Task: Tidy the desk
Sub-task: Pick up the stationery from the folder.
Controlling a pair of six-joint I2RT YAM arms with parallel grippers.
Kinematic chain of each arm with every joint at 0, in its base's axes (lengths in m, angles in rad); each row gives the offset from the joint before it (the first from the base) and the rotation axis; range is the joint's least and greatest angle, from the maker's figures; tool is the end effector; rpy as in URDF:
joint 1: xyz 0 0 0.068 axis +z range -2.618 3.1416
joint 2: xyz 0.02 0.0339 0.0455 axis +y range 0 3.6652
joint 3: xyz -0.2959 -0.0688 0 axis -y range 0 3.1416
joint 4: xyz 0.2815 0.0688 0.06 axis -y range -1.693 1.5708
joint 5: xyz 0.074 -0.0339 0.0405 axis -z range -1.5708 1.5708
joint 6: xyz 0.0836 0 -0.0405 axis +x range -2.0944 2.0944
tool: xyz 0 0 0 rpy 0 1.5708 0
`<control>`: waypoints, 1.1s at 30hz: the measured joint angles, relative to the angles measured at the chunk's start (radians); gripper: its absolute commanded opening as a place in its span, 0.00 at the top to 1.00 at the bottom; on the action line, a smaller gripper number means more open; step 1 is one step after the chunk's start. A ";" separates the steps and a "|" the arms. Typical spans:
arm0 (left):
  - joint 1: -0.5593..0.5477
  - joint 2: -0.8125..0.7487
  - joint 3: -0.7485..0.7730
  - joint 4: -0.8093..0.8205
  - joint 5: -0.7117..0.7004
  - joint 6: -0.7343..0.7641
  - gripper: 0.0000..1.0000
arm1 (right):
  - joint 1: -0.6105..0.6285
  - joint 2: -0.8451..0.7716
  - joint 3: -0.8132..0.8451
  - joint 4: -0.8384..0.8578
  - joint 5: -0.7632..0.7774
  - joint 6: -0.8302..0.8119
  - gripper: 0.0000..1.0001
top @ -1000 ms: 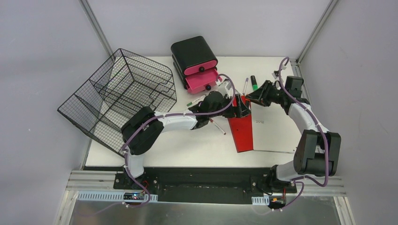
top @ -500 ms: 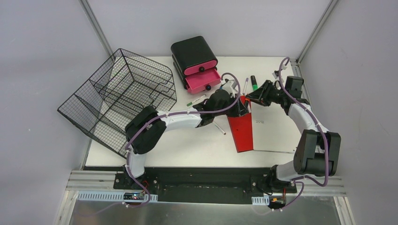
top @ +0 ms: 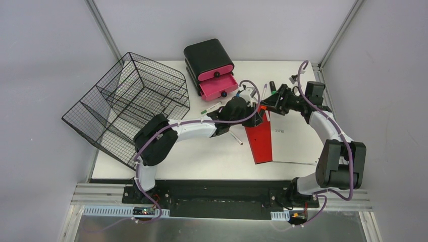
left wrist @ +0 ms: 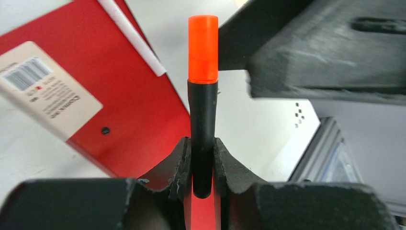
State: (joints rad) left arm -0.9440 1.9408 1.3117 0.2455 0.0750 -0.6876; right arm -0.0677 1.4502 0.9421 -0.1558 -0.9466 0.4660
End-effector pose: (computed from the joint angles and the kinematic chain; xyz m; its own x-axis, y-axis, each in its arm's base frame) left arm 0.3092 -0.4377 0.2134 -0.7081 -0.1013 -0.6988 0.5163 0.6009 -0.6102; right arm 0.3601 0.0436 0.2470 -0.8180 0.3187 -0.4790 -0.2581 0.5408 0.8006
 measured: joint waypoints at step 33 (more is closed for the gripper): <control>0.100 -0.171 0.030 -0.380 -0.480 1.010 1.00 | 0.008 0.003 0.137 -0.420 -0.290 -0.518 0.11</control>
State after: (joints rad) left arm -0.8444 1.7702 1.3418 -0.1349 -0.4053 0.3222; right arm -0.0601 1.4528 1.0790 -0.5755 -1.2362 -0.0517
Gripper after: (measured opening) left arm 0.162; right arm 0.888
